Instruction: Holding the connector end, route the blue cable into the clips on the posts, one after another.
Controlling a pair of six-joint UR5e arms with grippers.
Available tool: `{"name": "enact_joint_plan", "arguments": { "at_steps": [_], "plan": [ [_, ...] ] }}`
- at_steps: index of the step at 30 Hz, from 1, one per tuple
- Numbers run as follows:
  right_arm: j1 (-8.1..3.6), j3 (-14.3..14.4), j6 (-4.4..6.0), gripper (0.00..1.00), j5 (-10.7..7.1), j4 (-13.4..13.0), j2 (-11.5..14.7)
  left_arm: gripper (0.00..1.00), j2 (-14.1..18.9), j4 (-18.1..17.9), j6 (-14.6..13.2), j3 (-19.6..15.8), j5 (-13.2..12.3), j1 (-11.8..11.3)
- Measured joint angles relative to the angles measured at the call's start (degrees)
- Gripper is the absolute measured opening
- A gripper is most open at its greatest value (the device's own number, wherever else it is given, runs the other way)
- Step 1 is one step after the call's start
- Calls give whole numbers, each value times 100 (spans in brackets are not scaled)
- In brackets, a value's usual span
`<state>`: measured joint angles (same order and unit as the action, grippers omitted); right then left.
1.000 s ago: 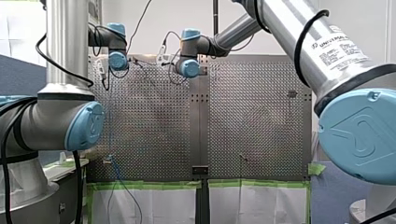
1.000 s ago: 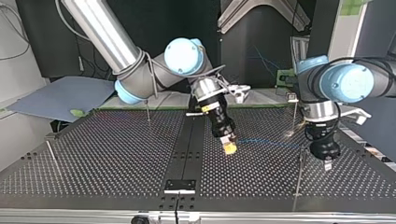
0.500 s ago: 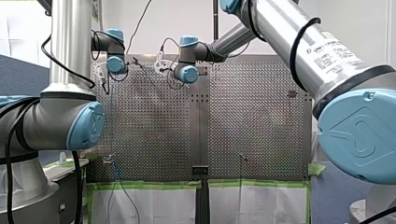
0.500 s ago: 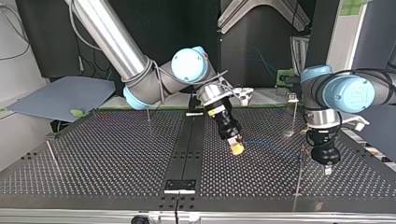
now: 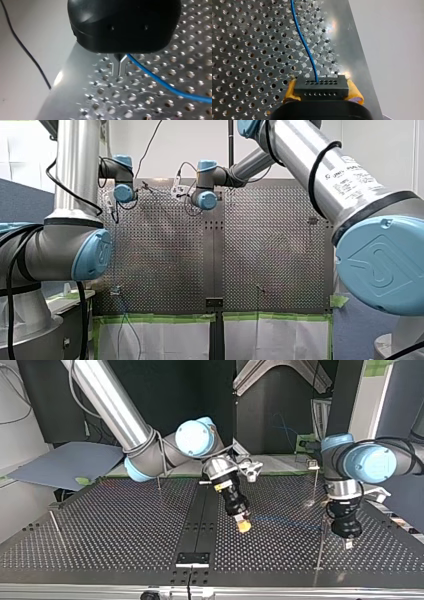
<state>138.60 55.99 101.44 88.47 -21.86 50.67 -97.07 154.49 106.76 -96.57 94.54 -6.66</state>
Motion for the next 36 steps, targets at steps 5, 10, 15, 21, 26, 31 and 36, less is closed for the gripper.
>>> {"name": "enact_joint_plan", "arguments": {
  "at_steps": [5,10,15,21,26,31,36],
  "plan": [
    [-34,-41,13,0,-4,15,-6,0,-46,-12,25,0,-14,8],
    [-62,-45,17,0,-5,40,-7,0,-51,-14,83,0,-9,-2],
    [-107,-47,23,0,3,59,-12,0,-53,-19,129,0,-1,-12],
    [-160,-47,26,0,27,67,-22,11,-52,-24,150,0,-14,-27],
    [-169,-47,24,0,28,83,-27,76,-52,-10,180,0,-63,-9],
    [-182,-47,3,0,23,94,-28,100,-49,74,172,0,35,17],
    [-196,-47,-7,0,22,108,-26,100,-45,273,161,0,262,52]
  ]
}}
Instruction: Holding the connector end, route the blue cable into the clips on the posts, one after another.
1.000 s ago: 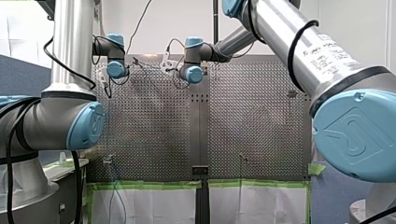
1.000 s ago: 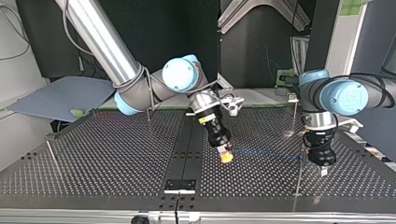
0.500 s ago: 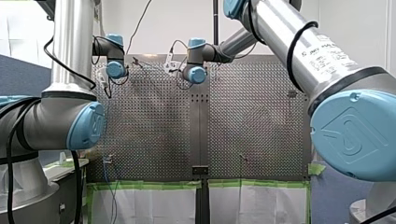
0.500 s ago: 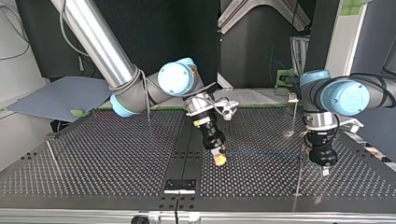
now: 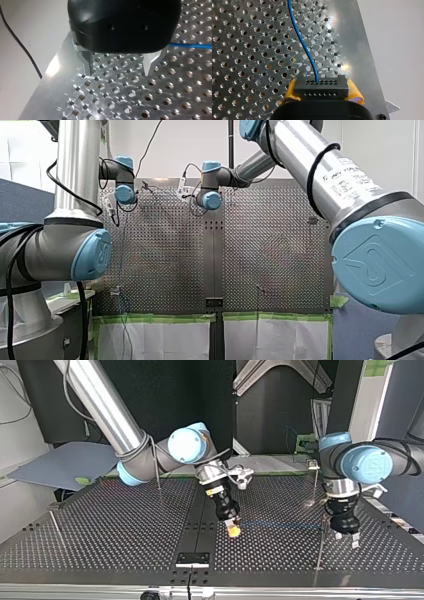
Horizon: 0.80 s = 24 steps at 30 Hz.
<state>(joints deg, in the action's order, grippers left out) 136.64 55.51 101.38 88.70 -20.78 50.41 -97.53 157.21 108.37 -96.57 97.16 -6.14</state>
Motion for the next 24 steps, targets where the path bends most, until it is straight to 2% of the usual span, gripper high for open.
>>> {"name": "enact_joint_plan", "arguments": {
  "at_steps": [12,15,24],
  "plan": [
    [-138,0,-10,0,-6,100,-5,100,78,573,309,-17,170,133],
    [-159,0,5,0,-4,100,-4,100,176,724,267,-106,191,162],
    [-185,1,11,0,-9,96,-5,100,577,1142,391,-501,195,182]
  ]
}}
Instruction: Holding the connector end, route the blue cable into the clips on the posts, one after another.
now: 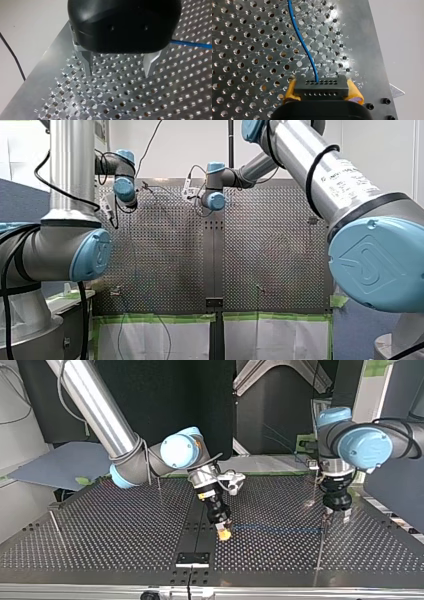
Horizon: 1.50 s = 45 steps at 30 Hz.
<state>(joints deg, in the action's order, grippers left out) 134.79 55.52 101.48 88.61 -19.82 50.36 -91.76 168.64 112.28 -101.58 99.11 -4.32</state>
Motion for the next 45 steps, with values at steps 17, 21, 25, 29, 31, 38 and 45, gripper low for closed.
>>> {"name": "enact_joint_plan", "arguments": {
  "at_steps": [17,21,25,29,31,38,45],
  "plan": [
    [-17,1,29,0,-13,22,-2,100,872,502,-43,-293,-227,10],
    [-18,0,31,0,-17,22,-3,100,1091,509,-140,-292,-417,11],
    [-36,0,31,0,-17,25,-4,100,1306,618,-249,-291,-619,21],
    [-45,1,31,0,-16,24,-4,100,1348,737,-319,-290,-823,45],
    [-47,1,31,0,-17,27,-3,100,1326,792,-317,-292,-935,59],
    [-44,3,31,0,-18,38,-3,100,1361,874,-317,-290,-1145,89],
    [-42,2,31,0,-14,40,-4,100,1435,869,-466,-290,-1158,95]
  ]
}}
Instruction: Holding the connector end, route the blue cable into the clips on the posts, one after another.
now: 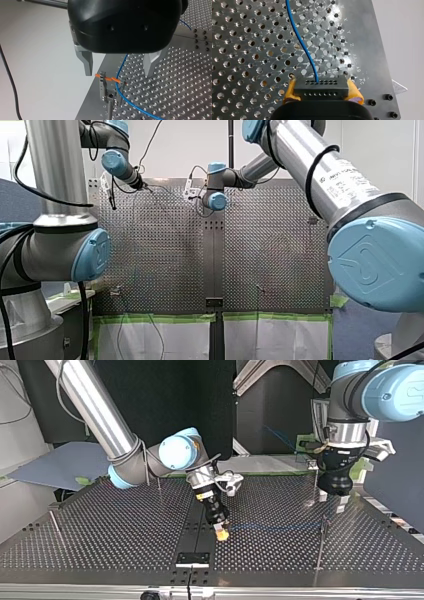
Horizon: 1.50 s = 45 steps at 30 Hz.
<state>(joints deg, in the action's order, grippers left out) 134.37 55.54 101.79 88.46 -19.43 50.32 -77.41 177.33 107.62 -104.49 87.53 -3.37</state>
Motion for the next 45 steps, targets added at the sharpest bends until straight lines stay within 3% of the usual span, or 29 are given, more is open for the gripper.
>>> {"name": "enact_joint_plan", "arguments": {
  "at_steps": [13,28,45],
  "plan": [
    [-3,3,-11,0,12,40,-1,100,-35,-39,-589,-1,-53,46],
    [-25,5,-80,0,24,41,-14,100,-97,-103,-694,-3,-51,62],
    [-28,5,-60,0,32,41,-27,100,-133,-94,-813,-2,-31,55]
  ]
}}
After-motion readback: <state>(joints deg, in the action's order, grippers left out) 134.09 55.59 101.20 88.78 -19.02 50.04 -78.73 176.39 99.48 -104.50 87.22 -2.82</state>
